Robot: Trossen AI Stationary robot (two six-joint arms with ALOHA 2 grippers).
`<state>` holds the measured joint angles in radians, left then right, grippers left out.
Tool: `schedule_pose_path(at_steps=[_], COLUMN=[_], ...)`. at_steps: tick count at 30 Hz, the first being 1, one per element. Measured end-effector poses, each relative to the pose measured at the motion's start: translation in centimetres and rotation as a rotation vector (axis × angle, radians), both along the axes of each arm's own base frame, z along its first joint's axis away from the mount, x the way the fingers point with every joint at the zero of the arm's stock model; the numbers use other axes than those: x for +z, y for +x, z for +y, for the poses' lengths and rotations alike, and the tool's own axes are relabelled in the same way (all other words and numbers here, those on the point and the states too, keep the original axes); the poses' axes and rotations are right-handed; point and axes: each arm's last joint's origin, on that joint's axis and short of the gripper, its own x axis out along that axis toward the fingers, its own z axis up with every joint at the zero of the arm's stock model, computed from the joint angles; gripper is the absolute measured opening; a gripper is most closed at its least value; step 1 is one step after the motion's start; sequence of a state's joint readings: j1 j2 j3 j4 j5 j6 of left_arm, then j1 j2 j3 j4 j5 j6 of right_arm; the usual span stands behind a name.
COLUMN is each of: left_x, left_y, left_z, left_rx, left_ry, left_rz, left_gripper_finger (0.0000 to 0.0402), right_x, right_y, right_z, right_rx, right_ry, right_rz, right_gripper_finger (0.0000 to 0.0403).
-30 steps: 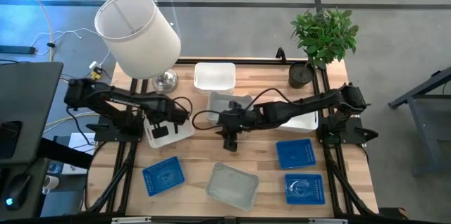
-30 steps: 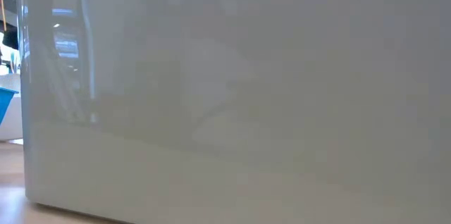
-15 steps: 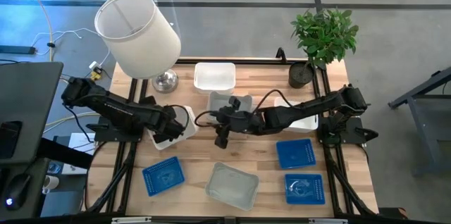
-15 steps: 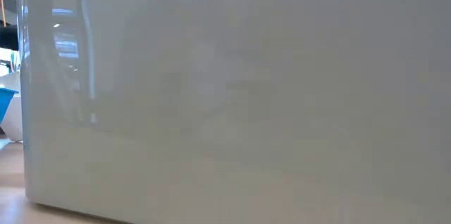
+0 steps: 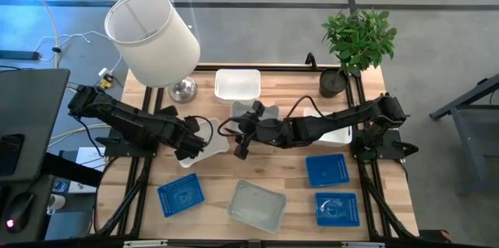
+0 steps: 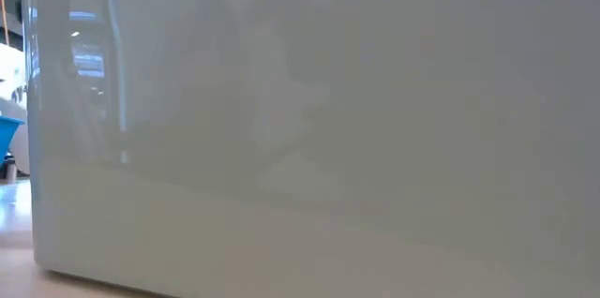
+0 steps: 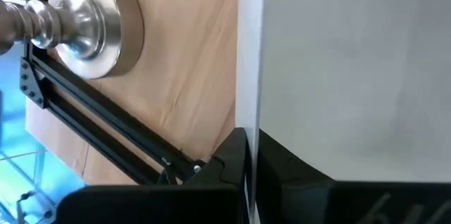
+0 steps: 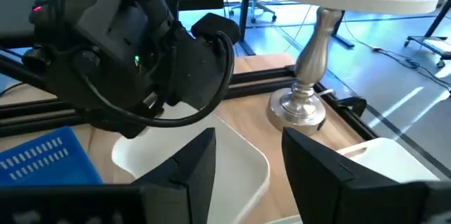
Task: Stack baskets by color
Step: Stack the bottom white bin on top of the top white bin
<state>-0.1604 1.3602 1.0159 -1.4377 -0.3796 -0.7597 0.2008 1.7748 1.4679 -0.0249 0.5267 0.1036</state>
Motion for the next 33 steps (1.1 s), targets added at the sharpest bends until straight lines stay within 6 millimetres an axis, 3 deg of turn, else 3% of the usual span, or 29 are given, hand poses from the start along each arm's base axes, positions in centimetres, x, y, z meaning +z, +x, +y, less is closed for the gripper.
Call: schedule_pose_path(at_steps=[8, 24, 33], left_x=[-0.3, -2.9, -2.9], left_y=[-0.2, 0.0, 0.1], left_z=[0.0, -0.4, -0.5], left_rx=[-0.004, -0.091, -0.121], left_ry=[-0.022, -0.198, -0.220], left_rz=[0.027, 0.012, 0.015], left_gripper_finger=[0.0000, 0.0000, 0.0000], right_x=[-0.4, -6.3, -6.6], right_y=[-0.3, 1.7, 1.9], right_z=[-0.2, 0.7, 0.7], right_rx=[0.004, 0.076, 0.076], right_ry=[0.033, 0.202, 0.226], right_rz=[0.084, 0.259, 0.261], right_gripper_finger=[0.0151, 0.0151, 0.0151])
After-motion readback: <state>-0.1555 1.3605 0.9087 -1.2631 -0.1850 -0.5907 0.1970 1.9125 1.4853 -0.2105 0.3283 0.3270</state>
